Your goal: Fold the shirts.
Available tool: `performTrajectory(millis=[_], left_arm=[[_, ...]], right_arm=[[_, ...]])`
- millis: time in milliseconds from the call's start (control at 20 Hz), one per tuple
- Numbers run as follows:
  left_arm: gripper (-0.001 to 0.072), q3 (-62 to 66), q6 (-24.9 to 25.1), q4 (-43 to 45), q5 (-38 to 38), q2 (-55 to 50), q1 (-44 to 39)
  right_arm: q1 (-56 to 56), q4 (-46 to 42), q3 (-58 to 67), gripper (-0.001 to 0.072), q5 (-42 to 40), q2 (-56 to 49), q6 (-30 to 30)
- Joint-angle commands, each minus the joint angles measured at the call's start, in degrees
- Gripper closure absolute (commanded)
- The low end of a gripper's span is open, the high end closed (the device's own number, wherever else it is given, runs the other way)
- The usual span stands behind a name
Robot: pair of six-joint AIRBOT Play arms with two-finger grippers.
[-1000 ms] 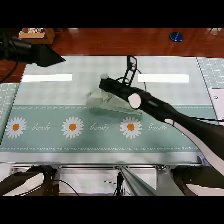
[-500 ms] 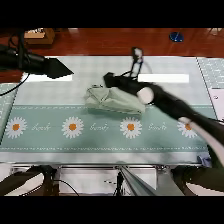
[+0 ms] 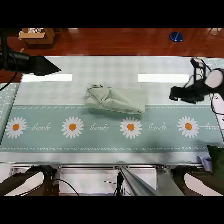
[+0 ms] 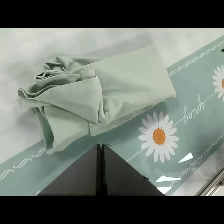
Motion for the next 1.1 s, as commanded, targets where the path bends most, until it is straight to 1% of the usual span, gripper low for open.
performTrajectory(millis=[0,200,300,450,500,550,600,650,700,750,800,850,900,950,1000,1050], left_arm=[[0.0688,-0.02,0.13,-0.02,-0.72,0.04,0.52],[0.0688,-0.02,0.11,-0.04,-0.72,0.02,0.52],[0.0688,-0.02,0.11,-0.04,-0.72,0.02,0.52],[0.0688,-0.02,0.11,-0.04,-0.94,0.02,0.52],[0.0688,-0.02,0.11,-0.04,-1.27,0.02,0.52],[0.0688,-0.02,0.11,-0.04,-1.51,0.02,0.52],[0.0688,-0.02,0.11,-0.04,-1.70,0.02,0.52],[0.0688,-0.02,0.11,-0.04,-1.73,0.02,0.52],[0.0688,-0.02,0.13,-0.04,-1.73,0.00,0.52],[0.0688,-0.02,0.15,0.15,-1.70,0.00,0.52],[0.0688,-0.04,0.15,0.66,-1.73,0.00,0.52],[0.0688,-0.04,0.15,1.42,-1.73,0.00,0.52],[0.0688,-0.04,0.15,2.32,-1.73,0.00,0.52],[0.0688,-0.04,0.17,3.17,-1.70,0.00,0.52],[0.0688,-0.04,0.15,4.11,-1.70,0.00,0.52],[0.0688,-0.04,0.13,4.68,-1.70,0.00,0.52]], right_arm=[[-7.98,23.82,-5.40,0.0119,-3.93,-1.64,-9.25],[-2.97,35.17,-6.19,0.0121,-7.48,-9.62,-15.82],[1.25,42.05,-6.19,0.0122,-11.43,-13.66,-19.02],[6.32,49.18,-6.19,0.0126,-17.18,-18.99,-19.15],[7.58,51.41,-6.16,0.0131,-17.99,-20.59,-19.10],[8.52,53.24,-6.16,0.0153,-18.10,-21.86,-19.12],[9.27,54.40,-6.16,0.0204,-18.01,-22.73,-19.23],[9.57,55.04,-6.16,0.0412,-17.64,-22.91,-20.26],[9.55,56.74,-6.10,0.0691,-15.98,-22.69,-21.81],[9.07,58.75,-5.90,0.0687,-13.64,-22.03,-25.03],[8.37,59.60,-4.90,0.0688,-10.08,-20.74,-29.64],[7.58,58.93,-3.56,0.0687,-7.04,-18.84,-30.97],[6.40,57.22,-1.84,0.0687,-4.39,-16.09,-30.60],[4.92,54.66,0.20,0.0687,-2.47,-12.66,-28.89],[3.28,51.10,2.32,0.0688,-1.07,-9.16,-25.53],[1.22,46.40,4.87,0.0688,0.66,-5.33,-20.63]])
